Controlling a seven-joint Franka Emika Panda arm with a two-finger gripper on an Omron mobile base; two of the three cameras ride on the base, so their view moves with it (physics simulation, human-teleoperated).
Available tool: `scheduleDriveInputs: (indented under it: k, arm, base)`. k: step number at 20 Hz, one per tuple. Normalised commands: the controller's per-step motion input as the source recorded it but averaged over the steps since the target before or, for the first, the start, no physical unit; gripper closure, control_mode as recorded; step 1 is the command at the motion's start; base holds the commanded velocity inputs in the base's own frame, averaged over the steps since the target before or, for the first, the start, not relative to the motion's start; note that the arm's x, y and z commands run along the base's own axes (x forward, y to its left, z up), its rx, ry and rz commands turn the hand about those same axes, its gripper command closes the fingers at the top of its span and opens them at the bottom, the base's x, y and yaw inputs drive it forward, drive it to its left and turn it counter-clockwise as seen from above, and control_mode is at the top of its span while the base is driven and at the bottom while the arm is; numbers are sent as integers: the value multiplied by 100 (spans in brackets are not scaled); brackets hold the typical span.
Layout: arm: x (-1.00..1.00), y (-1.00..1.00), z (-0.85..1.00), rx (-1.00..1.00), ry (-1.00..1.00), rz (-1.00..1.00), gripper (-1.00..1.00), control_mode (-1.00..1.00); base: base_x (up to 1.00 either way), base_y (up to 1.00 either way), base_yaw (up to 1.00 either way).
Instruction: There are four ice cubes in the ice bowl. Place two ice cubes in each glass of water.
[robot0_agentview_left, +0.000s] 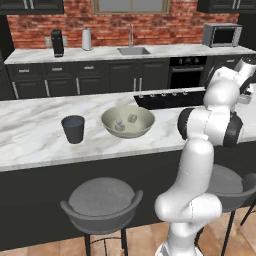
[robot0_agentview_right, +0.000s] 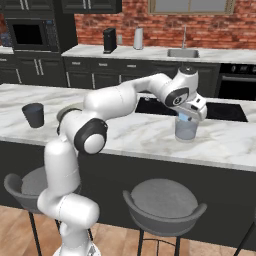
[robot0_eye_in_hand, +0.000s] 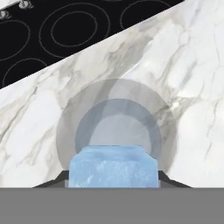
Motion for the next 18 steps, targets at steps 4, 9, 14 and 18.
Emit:
scheduleDriveInputs:
  k: [4,9,14,18]
  arm:
    - [12,0,-9,0,0,0,100,-100]
    - [9,0,-6,0,0,0,-100,-100]
    - [9,-6,-1,0,0,0,-100,-100]
    - [7,-12,0,0,0,0,-100,-100]
  base:
    - [0,0,0]
    - [0,0,0]
    - [0,0,0]
    - [0,0,0]
